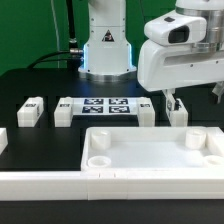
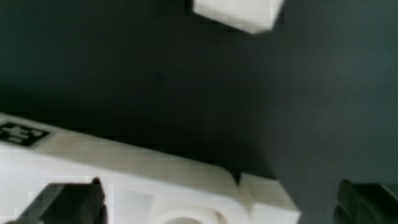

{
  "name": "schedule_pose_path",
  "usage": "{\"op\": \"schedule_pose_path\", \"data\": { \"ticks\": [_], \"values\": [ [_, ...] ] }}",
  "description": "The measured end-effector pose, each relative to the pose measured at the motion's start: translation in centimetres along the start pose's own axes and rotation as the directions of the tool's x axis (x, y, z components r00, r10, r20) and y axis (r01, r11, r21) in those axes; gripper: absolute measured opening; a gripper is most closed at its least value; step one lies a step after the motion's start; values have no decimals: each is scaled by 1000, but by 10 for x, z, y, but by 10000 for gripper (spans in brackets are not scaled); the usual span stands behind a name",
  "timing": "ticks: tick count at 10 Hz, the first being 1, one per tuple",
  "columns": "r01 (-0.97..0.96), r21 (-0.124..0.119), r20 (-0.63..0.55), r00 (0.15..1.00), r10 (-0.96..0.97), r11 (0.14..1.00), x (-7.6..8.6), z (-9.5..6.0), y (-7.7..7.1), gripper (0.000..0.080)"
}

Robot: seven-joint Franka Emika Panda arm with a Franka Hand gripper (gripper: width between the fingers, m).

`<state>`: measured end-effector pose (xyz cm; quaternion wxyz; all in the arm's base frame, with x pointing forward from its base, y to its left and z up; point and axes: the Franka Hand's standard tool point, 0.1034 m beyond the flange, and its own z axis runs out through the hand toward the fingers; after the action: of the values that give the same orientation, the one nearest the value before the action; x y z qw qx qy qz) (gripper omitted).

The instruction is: Assemble desk

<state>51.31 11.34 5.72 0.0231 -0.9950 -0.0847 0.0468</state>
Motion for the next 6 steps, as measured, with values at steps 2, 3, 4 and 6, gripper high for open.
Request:
{"op": "schedule_pose_path", "data": {
  "ticks": [2, 3, 4, 6],
  "values": [
    [14, 0, 24, 1000, -14, 1000, -2, 1, 1, 648],
    [10, 1, 27, 1000, -10, 1000, -3, 2, 1, 648],
    [-60, 8, 167, 984, 58, 998, -19, 6, 0, 648],
    [-64, 9, 379, 924, 56, 998, -12, -3, -5, 648]
  ]
}}
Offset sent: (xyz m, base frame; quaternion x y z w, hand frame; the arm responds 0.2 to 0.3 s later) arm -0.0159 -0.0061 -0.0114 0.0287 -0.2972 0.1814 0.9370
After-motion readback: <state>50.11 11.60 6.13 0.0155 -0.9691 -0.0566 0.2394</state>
